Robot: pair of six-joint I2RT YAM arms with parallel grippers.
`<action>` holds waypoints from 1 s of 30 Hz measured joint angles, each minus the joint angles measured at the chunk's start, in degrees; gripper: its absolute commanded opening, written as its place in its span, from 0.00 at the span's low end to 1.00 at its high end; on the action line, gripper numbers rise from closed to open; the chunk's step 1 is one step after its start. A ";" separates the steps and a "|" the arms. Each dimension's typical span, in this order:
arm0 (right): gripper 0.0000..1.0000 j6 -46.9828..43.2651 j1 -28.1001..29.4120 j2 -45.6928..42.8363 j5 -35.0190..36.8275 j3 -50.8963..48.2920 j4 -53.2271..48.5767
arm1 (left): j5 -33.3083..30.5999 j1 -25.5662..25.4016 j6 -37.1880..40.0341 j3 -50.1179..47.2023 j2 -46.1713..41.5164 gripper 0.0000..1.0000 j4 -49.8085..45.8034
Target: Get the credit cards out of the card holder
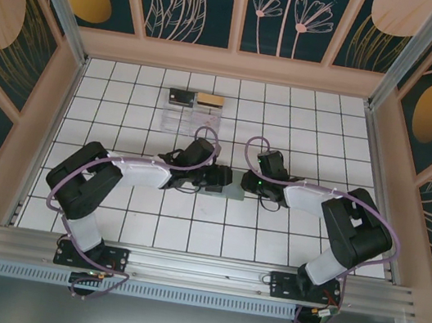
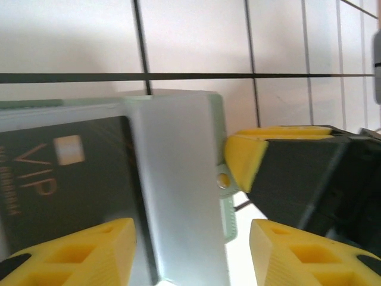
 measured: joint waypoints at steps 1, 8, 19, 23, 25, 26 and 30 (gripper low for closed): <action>0.24 0.02 0.00 -0.31 0.00 -0.28 0.17 | 0.61 -0.24 -0.13 0.44 0.13 0.54 0.46; 0.26 0.44 -4.37 -7.91 0.15 -3.56 -0.13 | 3.32 -2.36 -0.50 5.97 3.08 0.51 3.26; 0.25 0.63 -3.91 -13.75 -3.91 -3.52 -0.07 | -4.13 -1.70 3.21 2.78 -3.67 0.42 -2.62; 0.24 2.08 -1.42 -12.31 -7.30 -2.62 0.79 | -7.17 0.92 4.96 -0.57 -6.99 0.21 -4.11; 0.23 3.10 -1.01 -11.23 -9.16 -2.23 1.66 | -7.89 2.47 5.75 -2.29 -7.56 0.07 -4.57; 0.23 3.67 -0.98 -10.62 -10.10 -2.08 2.23 | -8.17 3.26 6.08 -3.10 -7.56 0.00 -4.70; 0.20 5.88 -0.98 -7.93 -13.79 -2.05 4.83 | -8.81 4.26 6.95 -4.39 -6.47 0.00 -5.16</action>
